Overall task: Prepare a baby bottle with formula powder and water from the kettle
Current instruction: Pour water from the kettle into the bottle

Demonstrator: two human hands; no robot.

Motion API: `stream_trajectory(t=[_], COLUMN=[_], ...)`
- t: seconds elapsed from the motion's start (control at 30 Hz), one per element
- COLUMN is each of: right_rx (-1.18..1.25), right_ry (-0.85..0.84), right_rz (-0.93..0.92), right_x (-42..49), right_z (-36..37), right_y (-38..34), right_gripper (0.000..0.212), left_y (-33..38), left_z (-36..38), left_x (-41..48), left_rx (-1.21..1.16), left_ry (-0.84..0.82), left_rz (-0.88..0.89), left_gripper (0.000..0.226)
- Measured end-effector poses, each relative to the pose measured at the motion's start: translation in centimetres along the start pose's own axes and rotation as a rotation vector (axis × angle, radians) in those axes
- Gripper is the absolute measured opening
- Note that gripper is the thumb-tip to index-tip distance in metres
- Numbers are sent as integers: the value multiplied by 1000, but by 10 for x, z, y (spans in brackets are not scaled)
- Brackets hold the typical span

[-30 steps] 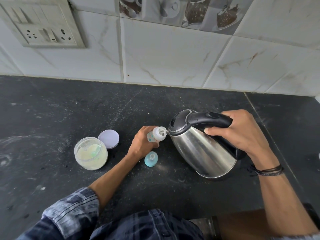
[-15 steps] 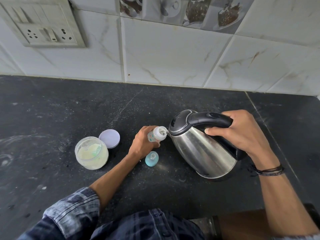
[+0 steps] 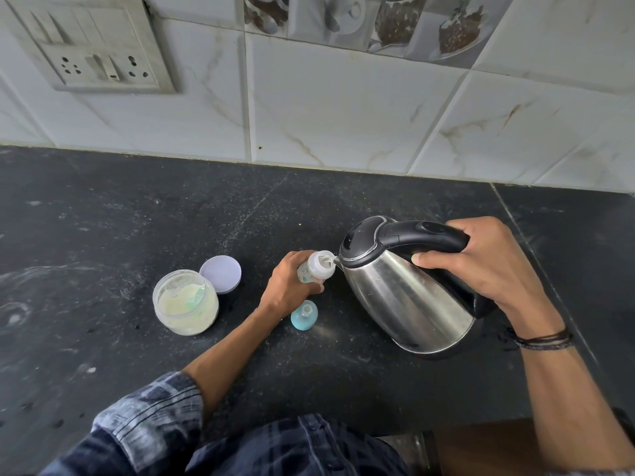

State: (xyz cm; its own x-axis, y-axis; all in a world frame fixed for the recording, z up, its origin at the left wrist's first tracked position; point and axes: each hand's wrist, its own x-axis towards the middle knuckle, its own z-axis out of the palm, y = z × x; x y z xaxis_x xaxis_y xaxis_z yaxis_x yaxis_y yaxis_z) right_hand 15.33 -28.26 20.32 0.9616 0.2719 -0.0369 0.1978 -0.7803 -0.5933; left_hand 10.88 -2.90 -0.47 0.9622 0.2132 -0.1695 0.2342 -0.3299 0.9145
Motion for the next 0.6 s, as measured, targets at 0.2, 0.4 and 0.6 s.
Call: stream_trajectory(t=[0.2,0.4,0.6], right_rx=[11,90,100], right_ry=[-6,2,4], right_rz=[-6,9,29], right_x=[0,-4,-6], right_z=[0,1,2], right_y=[-1,4,2], right_gripper=[20,18,31], left_y=[1,2,3], left_z=[-1,0,-1], left_x=[0,0,-1], left_rx=[-40,-70,-68], left_ry=[11,17,12], left_rz=[0,-13,-20], left_gripper=[63,64,65])
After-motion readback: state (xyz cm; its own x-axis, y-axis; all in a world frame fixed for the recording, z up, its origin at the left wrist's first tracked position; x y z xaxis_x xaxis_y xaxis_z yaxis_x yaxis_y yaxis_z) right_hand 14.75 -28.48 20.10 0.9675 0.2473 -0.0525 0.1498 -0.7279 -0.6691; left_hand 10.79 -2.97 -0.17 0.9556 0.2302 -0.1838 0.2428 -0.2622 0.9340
